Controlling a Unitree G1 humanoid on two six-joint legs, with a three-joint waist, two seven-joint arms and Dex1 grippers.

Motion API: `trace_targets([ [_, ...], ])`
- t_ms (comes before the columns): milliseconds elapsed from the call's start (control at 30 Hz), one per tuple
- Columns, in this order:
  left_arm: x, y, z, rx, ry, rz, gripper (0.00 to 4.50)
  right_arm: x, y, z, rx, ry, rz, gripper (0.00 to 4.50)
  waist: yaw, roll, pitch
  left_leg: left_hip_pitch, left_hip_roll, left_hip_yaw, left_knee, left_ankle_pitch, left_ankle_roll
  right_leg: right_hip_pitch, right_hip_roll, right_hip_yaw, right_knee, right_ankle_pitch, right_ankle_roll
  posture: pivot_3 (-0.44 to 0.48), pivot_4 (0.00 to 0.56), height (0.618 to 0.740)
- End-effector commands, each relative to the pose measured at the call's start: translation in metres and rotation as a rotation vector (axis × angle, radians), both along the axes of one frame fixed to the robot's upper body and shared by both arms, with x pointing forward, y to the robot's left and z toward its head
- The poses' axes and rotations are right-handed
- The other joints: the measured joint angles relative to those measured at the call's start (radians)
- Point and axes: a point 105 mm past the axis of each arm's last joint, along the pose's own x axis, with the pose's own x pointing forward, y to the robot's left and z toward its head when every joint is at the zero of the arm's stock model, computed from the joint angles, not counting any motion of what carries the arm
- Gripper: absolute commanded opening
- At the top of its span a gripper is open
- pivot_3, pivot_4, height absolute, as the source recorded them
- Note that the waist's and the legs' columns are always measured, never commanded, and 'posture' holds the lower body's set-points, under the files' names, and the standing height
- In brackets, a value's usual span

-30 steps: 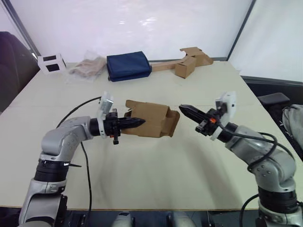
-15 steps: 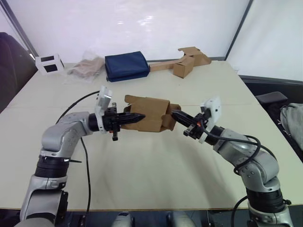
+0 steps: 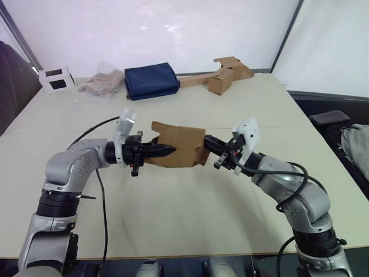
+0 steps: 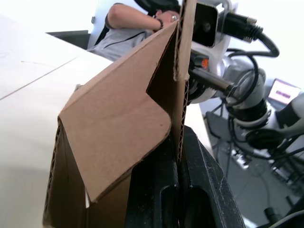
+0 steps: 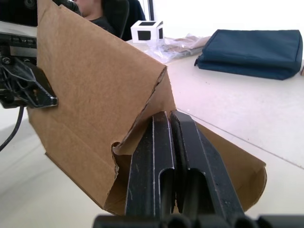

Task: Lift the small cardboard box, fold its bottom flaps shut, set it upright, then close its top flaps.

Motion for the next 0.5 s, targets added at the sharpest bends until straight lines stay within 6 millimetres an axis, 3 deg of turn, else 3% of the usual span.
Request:
trace_targets([
  [33, -0.007, -0.003, 0.019, -0.06, 0.015, -0.038, 0.0, -0.016, 0.02, 0.023, -0.032, -0.177, 0.061, 0.07, 0.0, 0.0, 0.0, 0.0, 0.0, 0.0, 0.0, 0.0, 0.0, 0.0, 0.0, 0.0, 0.0, 0.0, 0.0, 0.0, 0.15, 0.74],
  [500, -0.001, 0.004, 0.03, -0.108, 0.071, 0.014, 0.0, -0.009, 0.008, 0.023, -0.098, -0.278, -0.013, 0.07, 0.0, 0.0, 0.0, 0.0, 0.0, 0.0, 0.0, 0.0, 0.0, 0.0, 0.0, 0.0, 0.0, 0.0, 0.0, 0.0, 0.15, 0.74],
])
